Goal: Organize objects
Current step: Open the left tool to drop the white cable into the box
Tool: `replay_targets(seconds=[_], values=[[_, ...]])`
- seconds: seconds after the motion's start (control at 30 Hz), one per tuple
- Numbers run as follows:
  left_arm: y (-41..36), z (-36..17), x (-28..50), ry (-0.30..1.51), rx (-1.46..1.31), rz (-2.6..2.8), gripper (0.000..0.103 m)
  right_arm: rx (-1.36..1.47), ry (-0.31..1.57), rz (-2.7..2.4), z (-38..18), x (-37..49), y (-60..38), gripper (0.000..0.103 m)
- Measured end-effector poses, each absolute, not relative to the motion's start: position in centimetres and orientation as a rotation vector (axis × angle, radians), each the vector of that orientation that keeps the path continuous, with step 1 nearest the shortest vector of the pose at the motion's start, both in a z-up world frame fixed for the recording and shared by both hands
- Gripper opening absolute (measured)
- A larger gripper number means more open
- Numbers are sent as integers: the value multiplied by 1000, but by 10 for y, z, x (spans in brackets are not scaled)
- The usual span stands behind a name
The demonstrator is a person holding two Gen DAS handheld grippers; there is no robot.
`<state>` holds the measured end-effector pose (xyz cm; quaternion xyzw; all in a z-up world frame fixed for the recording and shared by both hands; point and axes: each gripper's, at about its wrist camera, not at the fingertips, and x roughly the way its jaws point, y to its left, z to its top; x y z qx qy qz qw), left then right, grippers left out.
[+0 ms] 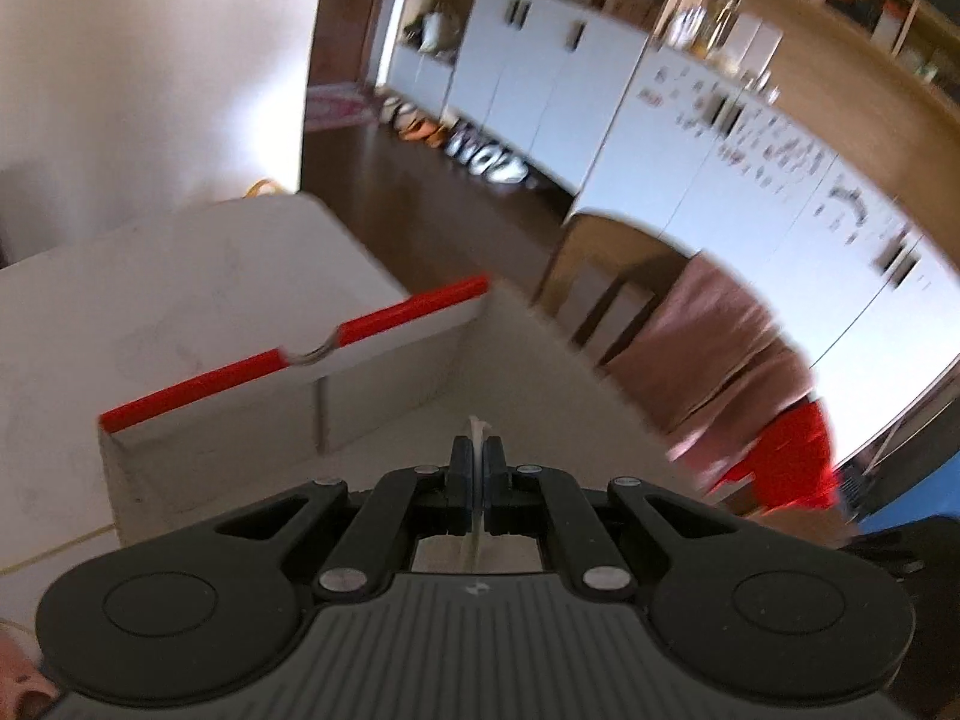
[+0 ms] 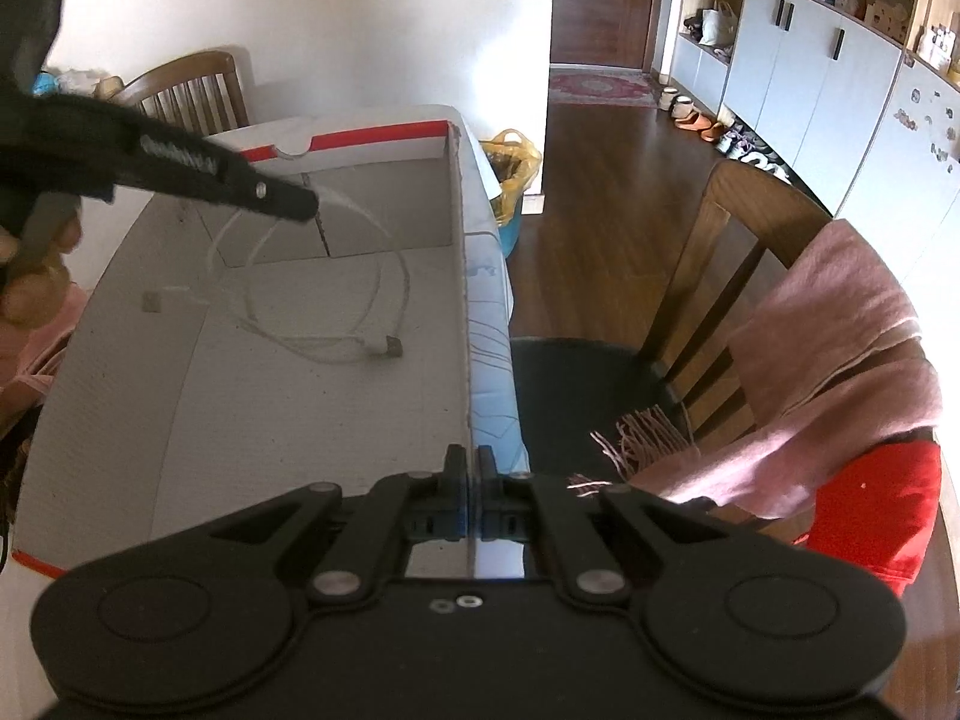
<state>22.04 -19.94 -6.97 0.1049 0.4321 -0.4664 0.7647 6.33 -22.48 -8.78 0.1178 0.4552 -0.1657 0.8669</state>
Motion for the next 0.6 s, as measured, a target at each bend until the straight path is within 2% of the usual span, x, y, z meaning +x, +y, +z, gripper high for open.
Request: replay_targets(seconds=[0.37, 0.47, 0.57, 0.6], values=[[-217, -95, 227, 977, 504, -904, 3, 245, 962, -350, -88, 67, -225, 2], [-218, -98, 228, 977, 541, -877, 7, 245, 963, -350, -88, 66, -224, 2], [-215, -98, 230, 984, 556, -862, 25, 245, 963, -351, -88, 65, -224, 2], [-214, -97, 229, 980, 554, -858, 35, 246, 964, -351, -88, 65, -224, 2]])
